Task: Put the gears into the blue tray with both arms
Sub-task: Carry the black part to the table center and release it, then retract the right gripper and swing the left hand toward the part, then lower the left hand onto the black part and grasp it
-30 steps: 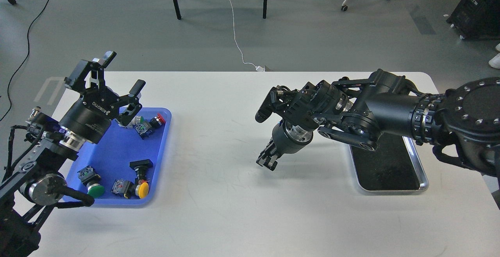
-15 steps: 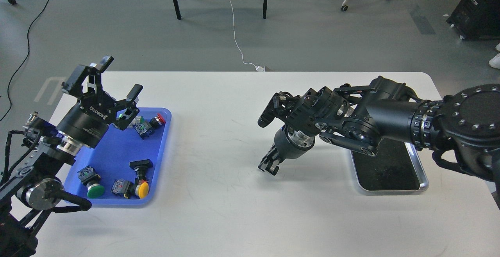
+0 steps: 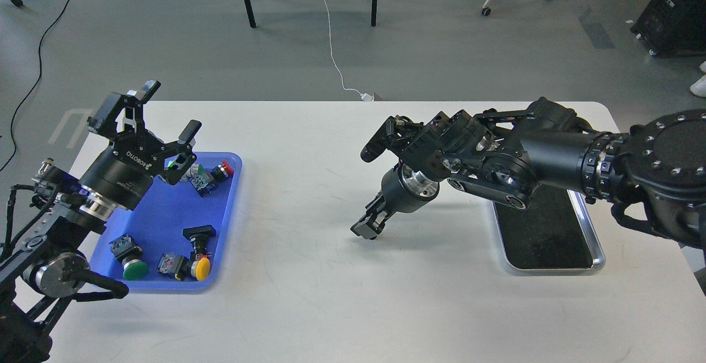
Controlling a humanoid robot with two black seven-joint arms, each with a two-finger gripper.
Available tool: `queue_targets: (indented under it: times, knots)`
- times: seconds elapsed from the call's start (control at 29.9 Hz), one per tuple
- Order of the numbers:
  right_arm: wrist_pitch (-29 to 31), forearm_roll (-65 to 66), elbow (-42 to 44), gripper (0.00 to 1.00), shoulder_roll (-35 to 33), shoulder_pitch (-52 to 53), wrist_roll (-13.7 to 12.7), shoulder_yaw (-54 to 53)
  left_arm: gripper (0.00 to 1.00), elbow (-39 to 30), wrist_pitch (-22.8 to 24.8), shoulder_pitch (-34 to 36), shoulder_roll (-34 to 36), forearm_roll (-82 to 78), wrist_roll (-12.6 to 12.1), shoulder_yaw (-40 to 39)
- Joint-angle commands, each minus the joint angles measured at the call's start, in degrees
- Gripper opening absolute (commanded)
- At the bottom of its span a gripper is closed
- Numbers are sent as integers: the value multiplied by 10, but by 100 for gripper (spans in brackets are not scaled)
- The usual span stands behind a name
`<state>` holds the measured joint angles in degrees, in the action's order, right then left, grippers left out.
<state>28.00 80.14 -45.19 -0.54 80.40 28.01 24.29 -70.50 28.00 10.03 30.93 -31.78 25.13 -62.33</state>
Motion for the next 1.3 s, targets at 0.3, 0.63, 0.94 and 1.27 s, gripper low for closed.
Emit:
queue_targets:
  times: [0.3, 0.63, 0.94, 1.27]
  knots:
    - [0, -428, -25, 97, -219, -48, 0, -137, 98, -1, 0, 23, 19, -40, 2, 0]
    - [0, -666, -23, 98, -304, -267, 0, -397, 98, -67, 0, 60, 12, -251, 15, 10]
    - [0, -735, -23, 98, -315, -408, 0, -499, 98, -100, 0, 203, 13, -527, 29, 170]
    - [0, -734, -26, 98, -320, -484, 0, -560, 98, -63, -52, 384, -50, -872, 29, 410]
